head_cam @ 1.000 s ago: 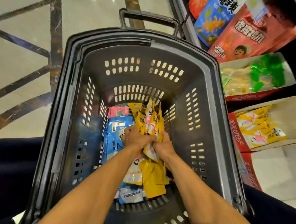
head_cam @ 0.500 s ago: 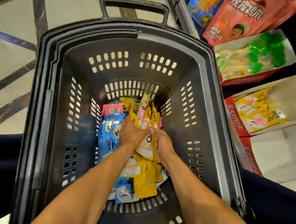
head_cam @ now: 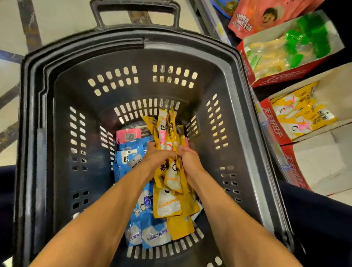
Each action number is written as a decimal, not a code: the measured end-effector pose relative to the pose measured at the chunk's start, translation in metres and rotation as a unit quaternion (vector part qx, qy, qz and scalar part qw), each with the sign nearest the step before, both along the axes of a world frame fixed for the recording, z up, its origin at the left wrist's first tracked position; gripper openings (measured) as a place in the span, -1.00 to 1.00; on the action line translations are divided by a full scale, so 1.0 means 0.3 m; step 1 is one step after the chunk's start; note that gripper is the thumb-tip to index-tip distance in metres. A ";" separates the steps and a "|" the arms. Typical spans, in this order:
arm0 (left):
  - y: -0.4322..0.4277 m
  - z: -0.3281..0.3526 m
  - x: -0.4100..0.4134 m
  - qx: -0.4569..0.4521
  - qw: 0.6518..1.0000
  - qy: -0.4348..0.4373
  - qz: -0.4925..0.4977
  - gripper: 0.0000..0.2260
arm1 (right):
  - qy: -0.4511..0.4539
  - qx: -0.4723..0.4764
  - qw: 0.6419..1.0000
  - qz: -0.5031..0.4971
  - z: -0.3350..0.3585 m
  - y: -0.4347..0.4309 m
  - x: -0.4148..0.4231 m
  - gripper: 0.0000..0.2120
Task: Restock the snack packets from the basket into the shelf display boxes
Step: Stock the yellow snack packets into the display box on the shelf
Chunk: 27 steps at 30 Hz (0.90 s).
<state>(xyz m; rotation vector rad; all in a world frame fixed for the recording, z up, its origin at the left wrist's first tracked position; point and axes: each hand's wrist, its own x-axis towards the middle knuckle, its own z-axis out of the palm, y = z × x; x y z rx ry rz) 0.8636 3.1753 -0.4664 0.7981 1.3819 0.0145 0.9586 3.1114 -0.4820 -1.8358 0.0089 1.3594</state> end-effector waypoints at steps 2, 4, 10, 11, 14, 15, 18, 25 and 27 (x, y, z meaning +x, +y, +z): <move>-0.014 -0.086 -0.018 -0.011 0.999 -0.015 0.033 -0.09 | -0.034 -0.044 0.997 0.049 -0.016 -0.010 0.012 -0.70; -0.030 -0.070 -0.018 -0.023 0.999 -0.017 0.043 -0.15 | -0.074 -0.064 0.991 0.094 -0.005 -0.033 0.016 -0.72; -0.030 -0.027 -0.019 -0.008 0.999 0.018 0.048 -0.70 | -0.132 -0.105 0.977 0.128 -0.024 -0.042 -0.020 -0.48; -0.034 -0.033 -0.026 -0.010 0.998 0.020 0.052 -0.67 | -0.130 -0.111 0.977 0.127 -0.025 -0.044 -0.022 -0.48; -0.044 -0.031 -0.037 -0.023 0.999 0.004 0.042 -0.61 | -0.127 -0.115 0.976 0.135 -0.018 -0.051 -0.008 -0.45; -0.048 -0.018 -0.043 -0.023 0.999 0.002 0.038 -0.63 | -0.117 -0.108 0.977 0.143 -0.006 -0.055 -0.002 -0.47; -0.049 0.038 -0.072 -0.017 0.999 -0.016 0.046 -0.58 | -0.123 -0.065 0.978 0.158 0.026 -0.067 0.027 -0.66; -0.003 0.355 -0.223 0.054 0.994 -0.047 0.086 -0.71 | -0.126 0.047 0.987 0.091 0.310 -0.036 0.041 -0.79; 0.012 0.458 -0.259 0.075 0.990 -0.063 0.097 -0.80 | -0.122 0.100 0.983 0.094 0.433 -0.007 0.035 -0.76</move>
